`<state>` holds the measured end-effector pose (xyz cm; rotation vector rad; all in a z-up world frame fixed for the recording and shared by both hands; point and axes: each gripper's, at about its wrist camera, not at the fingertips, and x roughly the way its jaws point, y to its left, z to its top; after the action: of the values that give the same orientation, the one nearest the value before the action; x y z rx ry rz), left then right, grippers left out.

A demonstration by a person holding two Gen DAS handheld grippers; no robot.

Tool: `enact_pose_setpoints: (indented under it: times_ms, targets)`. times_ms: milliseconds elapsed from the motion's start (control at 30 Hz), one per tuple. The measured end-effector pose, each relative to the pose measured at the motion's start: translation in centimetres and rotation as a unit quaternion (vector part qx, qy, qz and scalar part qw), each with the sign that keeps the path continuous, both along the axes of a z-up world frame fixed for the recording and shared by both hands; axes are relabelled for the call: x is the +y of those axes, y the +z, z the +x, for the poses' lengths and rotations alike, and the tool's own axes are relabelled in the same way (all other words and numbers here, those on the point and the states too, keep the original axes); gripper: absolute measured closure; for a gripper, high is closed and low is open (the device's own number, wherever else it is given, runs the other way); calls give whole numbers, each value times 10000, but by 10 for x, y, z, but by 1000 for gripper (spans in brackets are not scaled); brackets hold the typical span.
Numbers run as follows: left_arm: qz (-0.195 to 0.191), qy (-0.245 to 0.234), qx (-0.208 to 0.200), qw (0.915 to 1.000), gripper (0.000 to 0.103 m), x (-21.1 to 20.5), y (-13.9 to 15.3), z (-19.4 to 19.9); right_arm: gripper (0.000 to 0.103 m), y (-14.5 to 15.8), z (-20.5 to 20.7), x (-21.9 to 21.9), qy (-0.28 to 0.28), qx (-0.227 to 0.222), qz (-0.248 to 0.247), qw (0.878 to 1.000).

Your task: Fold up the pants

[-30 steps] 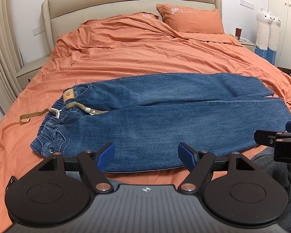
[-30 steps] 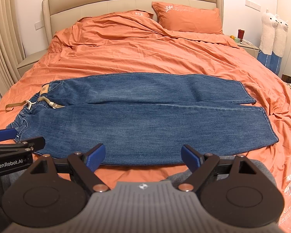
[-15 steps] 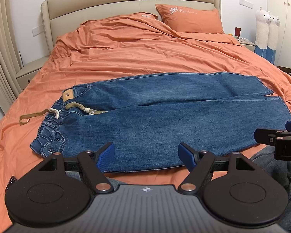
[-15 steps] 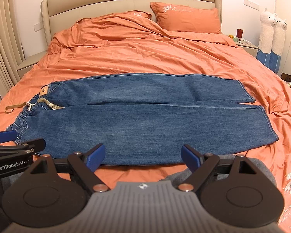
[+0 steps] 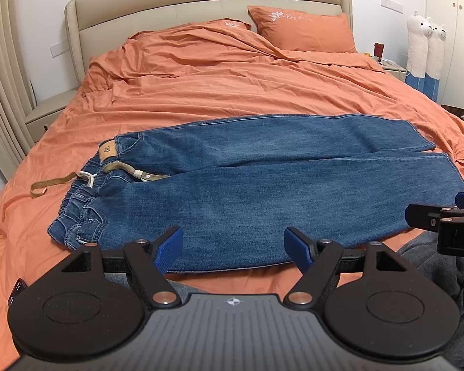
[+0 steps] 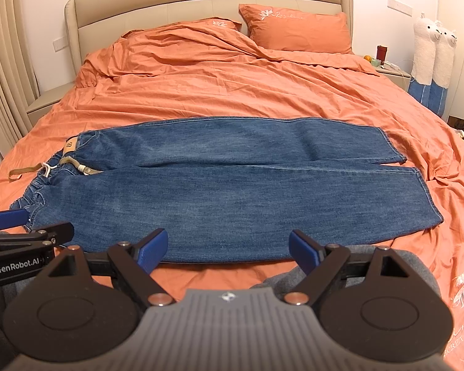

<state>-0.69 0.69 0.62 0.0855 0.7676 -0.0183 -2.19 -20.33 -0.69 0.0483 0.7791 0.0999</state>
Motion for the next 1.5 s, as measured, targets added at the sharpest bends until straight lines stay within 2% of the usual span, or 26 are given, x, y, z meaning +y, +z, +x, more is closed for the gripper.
enact_pose_setpoints:
  times_ms: [733, 833, 1000, 1133, 1233, 1367, 1500]
  targets:
    - [58, -39, -30, 10000, 16, 3, 0, -3, 21, 0, -4, 2, 41, -47, -19, 10000]
    - [118, -187, -44, 9997, 21, 11, 2, -2, 21, 2, -5, 0, 251, -128, -2, 9996]
    - [290, -508, -118, 9982, 31, 41, 12, 8, 21, 12, -4, -19, 597, -545, -45, 9967]
    - [605, -786, -134, 9950, 53, 76, 20, 28, 21, 19, 3, -40, 779, -985, -219, 9918]
    - [731, -825, 5, 9939, 61, 105, 18, 46, 21, 21, 19, -58, 1033, -1022, -269, 9890]
    - [1073, -851, 134, 9905, 61, 141, 6, 68, 21, 11, 42, -82, 933, -834, -182, 9920]
    - [617, -663, 348, 9953, 60, 187, -14, 105, 22, -11, 71, -101, 707, -625, 165, 9954]
